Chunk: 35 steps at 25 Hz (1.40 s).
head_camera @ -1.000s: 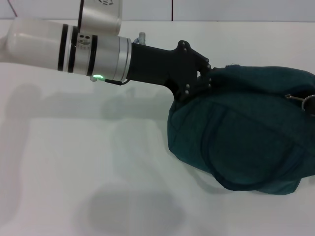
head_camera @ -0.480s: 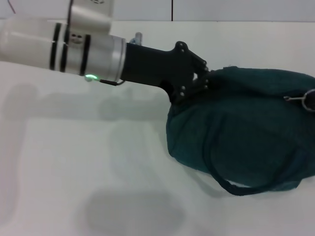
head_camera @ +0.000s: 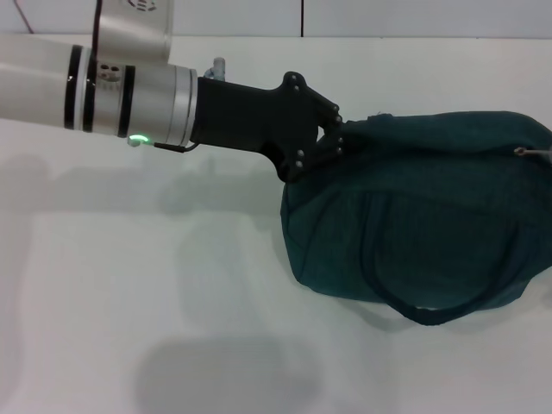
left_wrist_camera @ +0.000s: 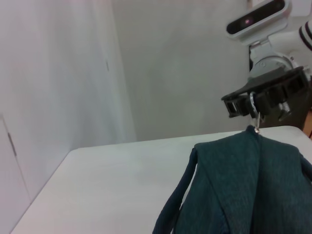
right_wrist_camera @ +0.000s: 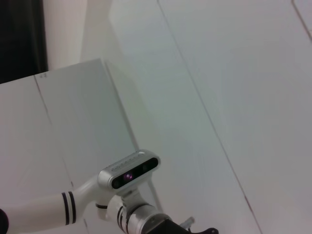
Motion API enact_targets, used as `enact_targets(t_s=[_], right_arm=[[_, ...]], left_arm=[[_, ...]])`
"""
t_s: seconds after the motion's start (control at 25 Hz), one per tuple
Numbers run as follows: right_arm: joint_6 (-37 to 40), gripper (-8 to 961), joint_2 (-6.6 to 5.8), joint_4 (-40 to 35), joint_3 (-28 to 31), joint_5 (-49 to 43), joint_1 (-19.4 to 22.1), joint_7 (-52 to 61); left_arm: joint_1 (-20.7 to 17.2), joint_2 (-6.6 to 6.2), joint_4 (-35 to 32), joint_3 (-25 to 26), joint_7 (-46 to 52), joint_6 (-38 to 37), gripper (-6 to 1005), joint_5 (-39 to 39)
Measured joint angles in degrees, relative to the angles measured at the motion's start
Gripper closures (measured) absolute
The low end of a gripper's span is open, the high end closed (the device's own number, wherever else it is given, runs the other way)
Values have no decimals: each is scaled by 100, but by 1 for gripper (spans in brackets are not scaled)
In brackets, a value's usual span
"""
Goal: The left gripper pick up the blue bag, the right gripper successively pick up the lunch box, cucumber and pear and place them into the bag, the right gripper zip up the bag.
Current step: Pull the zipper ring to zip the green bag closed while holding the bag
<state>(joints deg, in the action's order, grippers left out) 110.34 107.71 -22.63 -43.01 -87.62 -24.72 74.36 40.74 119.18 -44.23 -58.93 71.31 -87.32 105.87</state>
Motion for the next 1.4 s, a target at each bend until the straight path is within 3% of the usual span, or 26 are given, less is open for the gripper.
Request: enact_targets(t_s=[0.8,1.4], right_arm=[[-671,947,-7,21,262,-33,272,-39],[-728,947,-48,-2,352,-5,518,-21]], left_arm=[[-23,-10,-4,5,-47,229,946,33],[-39,-11,-23,4,-47,227,948,33]])
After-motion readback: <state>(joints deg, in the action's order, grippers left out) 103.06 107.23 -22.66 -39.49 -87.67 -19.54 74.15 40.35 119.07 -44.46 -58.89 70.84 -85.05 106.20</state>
